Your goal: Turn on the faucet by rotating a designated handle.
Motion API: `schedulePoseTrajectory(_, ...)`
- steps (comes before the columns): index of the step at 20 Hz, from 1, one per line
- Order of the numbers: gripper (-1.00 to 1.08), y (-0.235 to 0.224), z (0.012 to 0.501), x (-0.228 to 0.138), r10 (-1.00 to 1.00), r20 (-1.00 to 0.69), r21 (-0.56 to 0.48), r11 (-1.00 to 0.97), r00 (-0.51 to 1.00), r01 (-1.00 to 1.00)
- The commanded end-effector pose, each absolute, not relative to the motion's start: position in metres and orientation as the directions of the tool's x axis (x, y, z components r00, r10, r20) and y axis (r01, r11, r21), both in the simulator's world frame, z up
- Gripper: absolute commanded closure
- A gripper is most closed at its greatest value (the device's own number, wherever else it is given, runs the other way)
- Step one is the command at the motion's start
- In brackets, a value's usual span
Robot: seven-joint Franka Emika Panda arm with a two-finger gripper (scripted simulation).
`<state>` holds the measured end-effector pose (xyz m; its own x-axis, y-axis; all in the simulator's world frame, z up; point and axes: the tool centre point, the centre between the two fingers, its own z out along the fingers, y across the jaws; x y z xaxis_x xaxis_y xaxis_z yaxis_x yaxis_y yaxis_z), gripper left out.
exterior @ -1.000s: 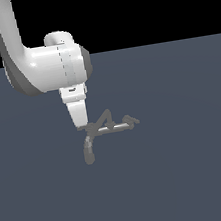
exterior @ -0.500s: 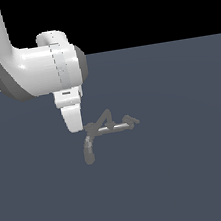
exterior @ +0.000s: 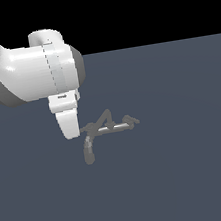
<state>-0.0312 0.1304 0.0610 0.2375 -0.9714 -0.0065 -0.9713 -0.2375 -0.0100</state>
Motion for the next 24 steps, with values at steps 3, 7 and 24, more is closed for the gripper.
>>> schedulePoseTrajectory(3,1.08,0.127,0.06,-0.038,-0.972,-0.006,-0.006,-0.235,0.236,-0.972)
schedulePoseTrajectory(7,1.08,0.11,0.06,-0.046,-0.973,-0.004,-0.004,-0.23,0.23,-0.973)
schedulePoseTrajectory(24,1.08,0.053,0.061,-0.047,-0.975,-0.001,0.0,-0.223,0.223,-0.975)
